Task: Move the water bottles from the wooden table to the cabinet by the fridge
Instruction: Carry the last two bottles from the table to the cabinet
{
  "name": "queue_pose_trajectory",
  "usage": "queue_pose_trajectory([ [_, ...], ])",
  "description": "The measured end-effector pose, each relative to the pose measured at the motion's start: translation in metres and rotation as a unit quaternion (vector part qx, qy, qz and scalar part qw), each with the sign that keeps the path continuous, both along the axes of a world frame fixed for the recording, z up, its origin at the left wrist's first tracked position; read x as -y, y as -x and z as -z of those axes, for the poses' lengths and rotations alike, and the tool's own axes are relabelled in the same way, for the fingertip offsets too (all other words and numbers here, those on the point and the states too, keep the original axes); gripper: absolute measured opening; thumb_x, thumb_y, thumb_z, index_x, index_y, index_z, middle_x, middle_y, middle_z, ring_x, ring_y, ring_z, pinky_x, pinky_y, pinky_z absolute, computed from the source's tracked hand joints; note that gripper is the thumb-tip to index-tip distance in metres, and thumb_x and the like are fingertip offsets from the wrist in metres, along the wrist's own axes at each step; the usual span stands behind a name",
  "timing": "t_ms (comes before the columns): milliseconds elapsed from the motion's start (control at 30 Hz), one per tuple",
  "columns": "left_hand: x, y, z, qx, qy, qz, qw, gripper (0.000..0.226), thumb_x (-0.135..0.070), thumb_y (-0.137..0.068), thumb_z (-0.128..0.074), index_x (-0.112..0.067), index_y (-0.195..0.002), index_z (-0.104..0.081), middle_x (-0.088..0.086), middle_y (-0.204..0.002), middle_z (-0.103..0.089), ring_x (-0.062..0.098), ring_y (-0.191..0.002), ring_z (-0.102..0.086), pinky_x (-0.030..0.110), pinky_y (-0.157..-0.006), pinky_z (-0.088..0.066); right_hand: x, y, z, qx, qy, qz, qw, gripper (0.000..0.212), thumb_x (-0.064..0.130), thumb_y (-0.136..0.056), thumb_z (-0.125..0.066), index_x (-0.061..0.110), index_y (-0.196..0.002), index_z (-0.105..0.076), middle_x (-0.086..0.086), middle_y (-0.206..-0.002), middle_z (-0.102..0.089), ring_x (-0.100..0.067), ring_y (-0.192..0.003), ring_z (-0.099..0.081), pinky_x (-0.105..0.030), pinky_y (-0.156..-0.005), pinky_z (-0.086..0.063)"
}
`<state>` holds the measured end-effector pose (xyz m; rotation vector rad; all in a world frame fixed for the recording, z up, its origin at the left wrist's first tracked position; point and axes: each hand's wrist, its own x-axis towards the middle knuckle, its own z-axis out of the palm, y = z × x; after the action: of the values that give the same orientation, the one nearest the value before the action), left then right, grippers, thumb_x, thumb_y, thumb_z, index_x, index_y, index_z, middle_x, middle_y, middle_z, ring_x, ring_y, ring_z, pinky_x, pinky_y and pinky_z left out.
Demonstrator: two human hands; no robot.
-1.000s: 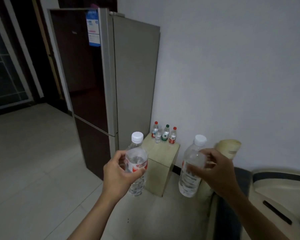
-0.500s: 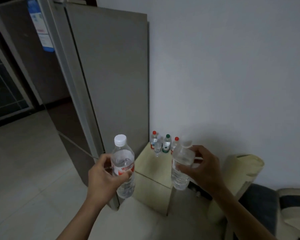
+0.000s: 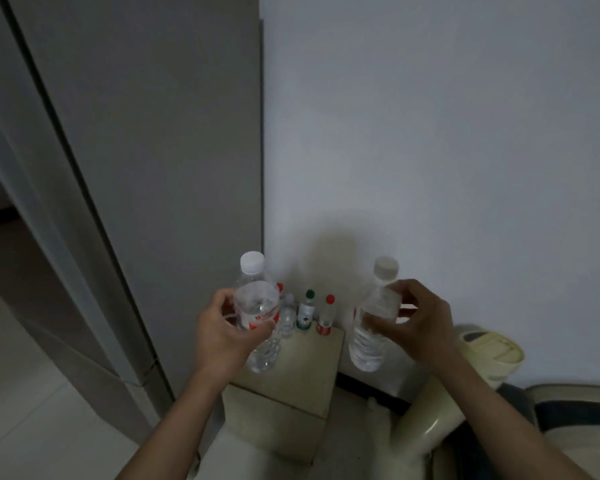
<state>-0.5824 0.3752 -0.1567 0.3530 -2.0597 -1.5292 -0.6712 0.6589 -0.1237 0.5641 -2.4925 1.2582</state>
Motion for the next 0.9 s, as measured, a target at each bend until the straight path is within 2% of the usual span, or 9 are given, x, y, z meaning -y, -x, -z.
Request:
queue_pose_trajectory([
  [100,0.027,0.042,0.0,-0.007,0.008,-0.002,1.0,0.055,-0.016,-0.05,-0.097,-0.026,-0.085,-0.057,-0.007,-0.084,-0.068,-0.002,-0.071,-0.065,0.014,-0.06,-0.052,0.013,0.025,-0.013,0.005,0.004,0.024,1.0,0.052,0.037,-0.057,-0.092,0.023,-0.097,-0.063,0.011,-0.09,-0.069,-0.003,-0.08,-0.067,-0.019,-0.065,-0.057],
  [167,0.042,0.064,0.004,-0.005,0.024,-0.003,1.0,0.053,-0.017,-0.052,-0.097,-0.027,-0.086,-0.057,-0.007,-0.085,-0.069,0.003,-0.074,-0.065,0.023,-0.062,-0.054,0.019,0.04,-0.013,0.006,0.004,0.029,1.0,0.052,0.035,-0.056,-0.093,0.026,-0.096,-0.062,0.013,-0.09,-0.068,-0.003,-0.08,-0.067,-0.02,-0.065,-0.057],
  [267,0.055,0.088,0.017,0.01,0.02,-0.004,1.0,0.053,-0.016,-0.053,-0.095,-0.029,-0.086,-0.057,-0.009,-0.084,-0.069,0.003,-0.072,-0.065,0.018,-0.06,-0.053,0.026,0.059,-0.001,0.028,0.005,0.04,0.999,0.053,0.031,-0.055,-0.094,0.028,-0.096,-0.061,0.015,-0.091,-0.068,-0.002,-0.081,-0.066,-0.023,-0.065,-0.058],
  [400,0.061,0.123,0.033,0.042,0.013,0.017,0.999,0.052,-0.012,-0.053,-0.095,-0.028,-0.088,-0.06,-0.008,-0.084,-0.072,0.004,-0.077,-0.069,0.024,-0.065,-0.057,0.033,0.093,0.022,0.068,0.002,0.033,0.997,0.054,0.038,-0.056,-0.091,0.026,-0.099,-0.062,0.013,-0.093,-0.068,-0.002,-0.083,-0.066,-0.026,-0.068,-0.06],
  [500,0.06,0.152,0.037,0.064,0.02,0.027,0.997,0.051,-0.01,-0.055,-0.094,-0.024,-0.089,-0.06,-0.015,-0.087,-0.072,0.0,-0.078,-0.068,0.016,-0.064,-0.055,0.037,0.13,0.039,0.087,-0.002,0.02,0.996,0.054,0.043,-0.057,-0.088,0.029,-0.101,-0.06,0.015,-0.096,-0.067,-0.002,-0.086,-0.066,-0.022,-0.07,-0.057],
  [633,0.054,0.192,0.041,0.081,0.016,0.007,0.997,0.055,-0.041,-0.043,-0.087,-0.03,-0.088,-0.058,-0.02,-0.09,-0.07,-0.001,-0.08,-0.066,0.011,-0.064,-0.052,0.042,0.193,0.067,0.088,0.003,-0.012,0.996,0.053,0.036,-0.06,-0.088,0.029,-0.102,-0.057,0.018,-0.096,-0.062,0.001,-0.086,-0.064,-0.018,-0.073,-0.054],
  [767,0.04,0.228,0.054,0.112,0.029,-0.063,0.991,0.056,-0.051,-0.043,-0.08,-0.03,-0.09,-0.058,-0.013,-0.089,-0.07,0.0,-0.082,-0.066,0.011,-0.067,-0.051,0.044,0.257,0.094,0.105,0.004,-0.062,0.993,0.052,0.034,-0.06,-0.088,0.024,-0.101,-0.058,0.013,-0.095,-0.063,0.001,-0.083,-0.063,-0.015,-0.069,-0.054],
  [833,0.035,0.243,0.062,0.126,0.032,-0.091,0.987,0.059,-0.047,-0.045,-0.082,-0.025,-0.095,-0.059,-0.012,-0.092,-0.07,0.001,-0.083,-0.066,0.01,-0.067,-0.05,0.047,0.285,0.107,0.119,-0.002,-0.084,0.989,0.05,0.036,-0.06,-0.088,0.024,-0.098,-0.059,0.011,-0.094,-0.065,-0.002,-0.082,-0.064,-0.019,-0.069,-0.056],
  [900,0.032,0.249,0.067,0.13,0.038,-0.108,0.985,0.06,-0.031,-0.05,-0.092,-0.021,-0.1,-0.06,-0.013,-0.095,-0.069,-0.004,-0.084,-0.065,0.007,-0.066,-0.049,0.051,0.301,0.115,0.126,-0.004,-0.099,0.987,0.049,0.035,-0.06,-0.089,0.024,-0.098,-0.06,0.011,-0.094,-0.065,-0.002,-0.082,-0.063,-0.019,-0.07,-0.056],
])
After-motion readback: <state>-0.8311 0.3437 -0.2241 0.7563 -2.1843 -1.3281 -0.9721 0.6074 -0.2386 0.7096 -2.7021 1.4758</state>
